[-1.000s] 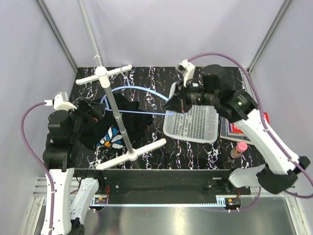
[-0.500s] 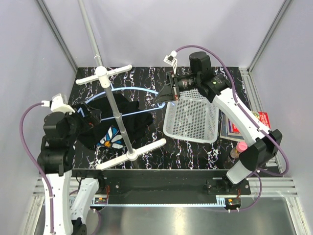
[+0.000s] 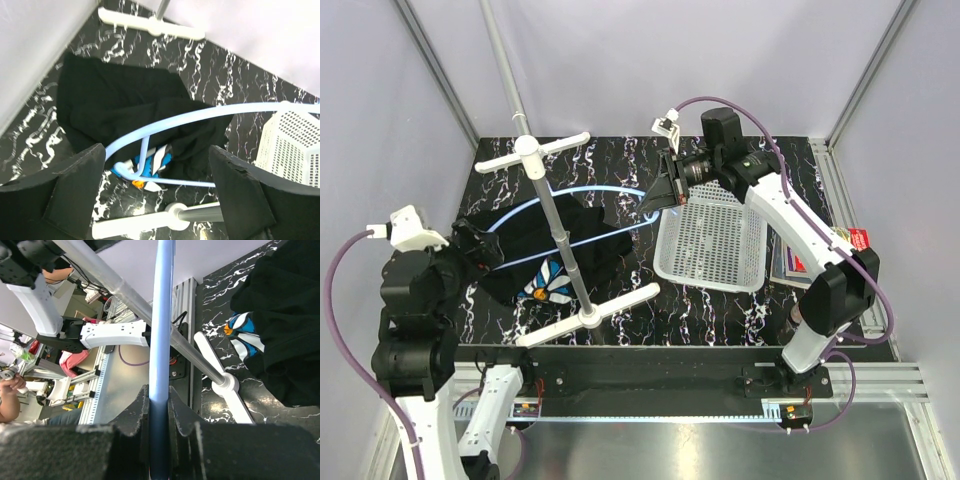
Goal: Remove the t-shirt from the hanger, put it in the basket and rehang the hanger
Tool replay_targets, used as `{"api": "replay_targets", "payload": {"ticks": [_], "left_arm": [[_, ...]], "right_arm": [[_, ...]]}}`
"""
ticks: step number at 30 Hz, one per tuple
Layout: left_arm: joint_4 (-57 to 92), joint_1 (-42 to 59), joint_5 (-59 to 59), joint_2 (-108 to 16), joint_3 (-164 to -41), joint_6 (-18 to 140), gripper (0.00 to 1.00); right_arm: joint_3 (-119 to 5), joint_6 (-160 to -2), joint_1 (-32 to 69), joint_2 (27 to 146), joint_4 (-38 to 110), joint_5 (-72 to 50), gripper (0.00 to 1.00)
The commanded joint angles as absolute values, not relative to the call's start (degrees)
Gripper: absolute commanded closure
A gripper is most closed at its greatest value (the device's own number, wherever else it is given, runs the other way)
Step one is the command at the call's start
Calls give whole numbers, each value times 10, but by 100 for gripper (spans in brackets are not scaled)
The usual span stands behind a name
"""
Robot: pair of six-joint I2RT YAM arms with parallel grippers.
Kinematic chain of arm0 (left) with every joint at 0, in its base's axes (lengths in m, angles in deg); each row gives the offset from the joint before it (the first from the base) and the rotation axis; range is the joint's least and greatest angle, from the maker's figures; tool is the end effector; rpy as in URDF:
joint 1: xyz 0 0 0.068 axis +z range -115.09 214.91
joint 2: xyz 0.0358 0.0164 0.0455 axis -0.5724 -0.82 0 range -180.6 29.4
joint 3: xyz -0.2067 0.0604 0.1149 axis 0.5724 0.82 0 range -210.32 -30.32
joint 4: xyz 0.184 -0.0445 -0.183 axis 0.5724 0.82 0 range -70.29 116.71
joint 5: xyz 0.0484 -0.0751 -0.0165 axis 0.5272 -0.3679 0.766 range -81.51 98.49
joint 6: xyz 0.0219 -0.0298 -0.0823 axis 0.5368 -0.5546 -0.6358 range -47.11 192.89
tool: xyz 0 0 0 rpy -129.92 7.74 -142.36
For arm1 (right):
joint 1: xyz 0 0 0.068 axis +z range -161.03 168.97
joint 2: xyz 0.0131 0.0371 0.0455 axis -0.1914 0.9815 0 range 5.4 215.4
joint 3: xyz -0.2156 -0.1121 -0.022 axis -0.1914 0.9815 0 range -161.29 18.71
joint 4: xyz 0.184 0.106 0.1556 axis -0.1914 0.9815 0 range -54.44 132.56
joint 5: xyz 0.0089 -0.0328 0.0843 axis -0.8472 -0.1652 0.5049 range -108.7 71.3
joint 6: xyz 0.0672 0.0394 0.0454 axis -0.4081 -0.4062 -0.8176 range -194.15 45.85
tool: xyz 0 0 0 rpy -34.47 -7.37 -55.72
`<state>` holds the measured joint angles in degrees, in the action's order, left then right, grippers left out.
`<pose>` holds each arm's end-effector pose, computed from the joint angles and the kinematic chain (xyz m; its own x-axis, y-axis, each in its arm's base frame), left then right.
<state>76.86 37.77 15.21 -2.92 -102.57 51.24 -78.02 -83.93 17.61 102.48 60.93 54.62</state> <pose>0.1193 0.0155 0.3976 -0.2152 -0.3777 -0.9006 -0.2590 0.9112 -0.3202 0.2996 0.2517 0.3621 -0.5273 -0.2325 -0.8173 -0.8174 -0.1241 0.5626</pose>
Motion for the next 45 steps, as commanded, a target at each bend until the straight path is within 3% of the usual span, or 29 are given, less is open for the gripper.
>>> {"api": "replay_targets", "payload": {"ticks": [1, 8, 14, 20, 23, 27, 32, 41, 45], "left_arm": [[776, 381, 154, -39, -1058, 550, 14], [772, 381, 68, -102, -1061, 577, 24], [737, 381, -64, -131, -1058, 605, 9], [727, 381, -118, -130, -1028, 610, 12], [726, 381, -116, -119, -1013, 610, 16], [721, 382, -117, -102, -1000, 606, 34], [714, 381, -119, -89, -989, 602, 49], [716, 381, -93, -78, -989, 609, 66], [716, 381, -69, -74, -989, 643, 76]], "right_arm": [[-795, -822, 168, 1036, 591, 580, 100], [-793, -812, 159, 1037, 592, 655, 100], [-793, -812, 149, 1042, 593, 699, 100], [-790, -810, 146, 1049, 593, 693, 100], [-792, -812, 145, 1051, 593, 693, 100], [-796, -817, 146, 1048, 592, 662, 100], [-809, -834, 149, 1052, 591, 608, 100], [-884, -907, 156, 1096, 588, 417, 95], [-963, -981, 157, 1152, 569, 393, 100]]}}
